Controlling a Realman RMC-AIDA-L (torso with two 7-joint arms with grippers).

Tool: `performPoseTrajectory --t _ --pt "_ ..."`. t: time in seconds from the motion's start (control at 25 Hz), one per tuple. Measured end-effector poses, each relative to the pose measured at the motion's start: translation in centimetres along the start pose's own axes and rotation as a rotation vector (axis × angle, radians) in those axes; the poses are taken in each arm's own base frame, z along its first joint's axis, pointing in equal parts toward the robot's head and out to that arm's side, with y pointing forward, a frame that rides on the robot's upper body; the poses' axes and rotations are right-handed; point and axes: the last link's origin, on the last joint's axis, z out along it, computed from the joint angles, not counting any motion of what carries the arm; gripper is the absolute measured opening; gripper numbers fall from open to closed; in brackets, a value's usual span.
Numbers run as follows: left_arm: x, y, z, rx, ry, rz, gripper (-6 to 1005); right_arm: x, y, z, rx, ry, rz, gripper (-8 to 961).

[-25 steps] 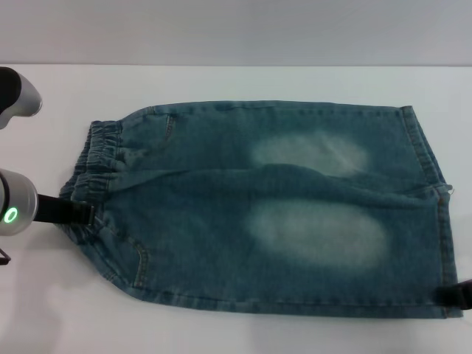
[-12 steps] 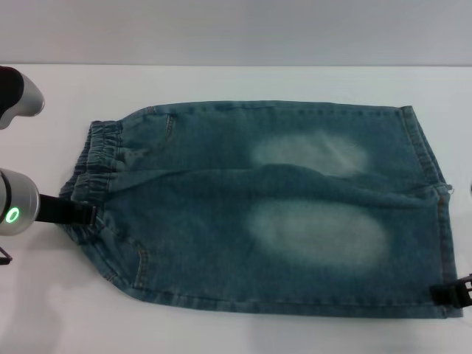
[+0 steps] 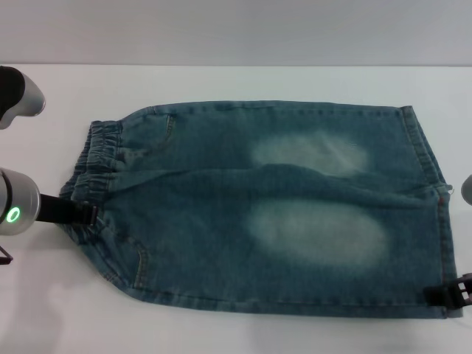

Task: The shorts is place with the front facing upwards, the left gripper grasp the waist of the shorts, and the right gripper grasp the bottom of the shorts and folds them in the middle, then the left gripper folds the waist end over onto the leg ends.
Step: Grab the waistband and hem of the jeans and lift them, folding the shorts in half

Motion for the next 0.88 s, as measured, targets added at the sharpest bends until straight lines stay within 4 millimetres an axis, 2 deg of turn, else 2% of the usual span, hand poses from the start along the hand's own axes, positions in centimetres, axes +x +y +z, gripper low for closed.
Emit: performPoseTrajectory --t 0.88 --pt "-0.03 0.05 0.05 -0.002 -0.002 0.0 55 -0.05 0.35 0.72 -0.005 0.025 -0.021 608"
